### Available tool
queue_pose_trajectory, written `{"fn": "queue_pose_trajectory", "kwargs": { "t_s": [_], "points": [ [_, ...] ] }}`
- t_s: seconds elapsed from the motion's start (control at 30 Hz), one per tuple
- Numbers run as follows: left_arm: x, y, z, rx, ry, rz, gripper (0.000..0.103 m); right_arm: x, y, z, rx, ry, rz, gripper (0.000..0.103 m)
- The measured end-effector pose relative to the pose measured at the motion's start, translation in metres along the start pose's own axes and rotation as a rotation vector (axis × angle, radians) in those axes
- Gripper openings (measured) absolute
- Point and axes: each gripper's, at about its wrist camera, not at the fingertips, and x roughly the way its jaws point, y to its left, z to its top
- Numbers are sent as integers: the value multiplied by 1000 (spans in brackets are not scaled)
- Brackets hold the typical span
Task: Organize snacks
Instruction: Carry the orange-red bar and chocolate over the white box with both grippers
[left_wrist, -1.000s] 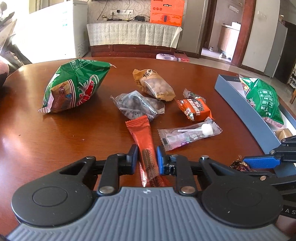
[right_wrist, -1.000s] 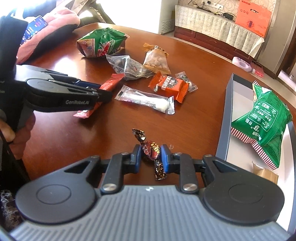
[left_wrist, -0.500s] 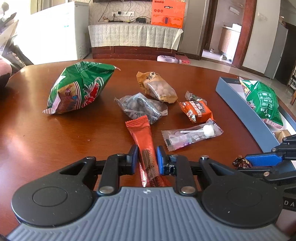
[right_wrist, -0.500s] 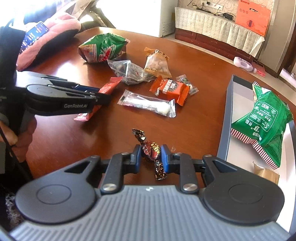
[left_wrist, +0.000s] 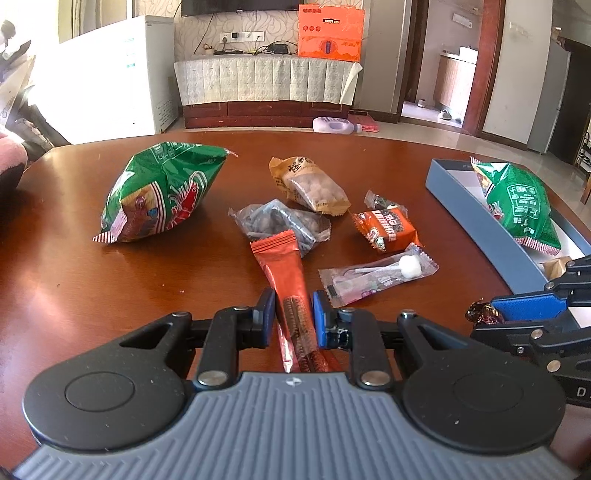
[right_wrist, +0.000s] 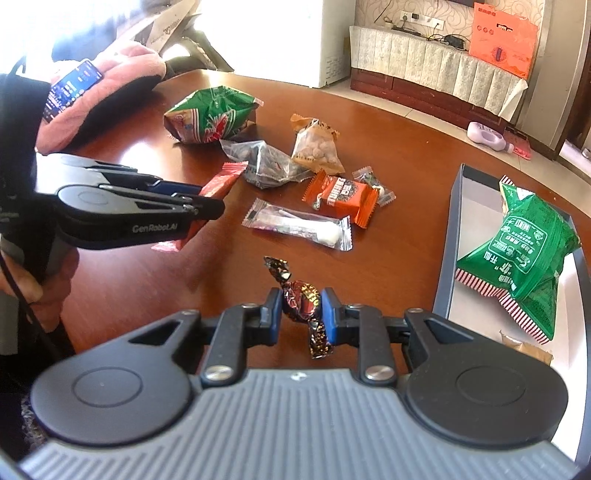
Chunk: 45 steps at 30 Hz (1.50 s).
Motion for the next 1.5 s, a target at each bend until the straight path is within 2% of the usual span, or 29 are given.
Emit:
{"fn": "queue_pose_trajectory", "kwargs": {
  "t_s": [0.37, 0.7, 1.2, 1.4, 1.5],
  "points": [
    [-10, -19, 8, 31, -16, -23, 26, -23, -13, 2, 43, -65, -12, 26],
    [-19, -51, 30, 72, -52, -84, 26, -51, -57, -8, 158, -122, -91, 26],
    [-13, -163, 63, 191, -81, -278, 26, -68, -104, -40, 285, -90, -198, 26],
    [-2, -201, 60, 227, -62, -343, 26, -68, -117, -48, 321, -69, -218, 26],
    [8, -212, 54, 241, -40, -343, 26, -65, -117, -50, 312, -55, -216, 26]
  ]
}}
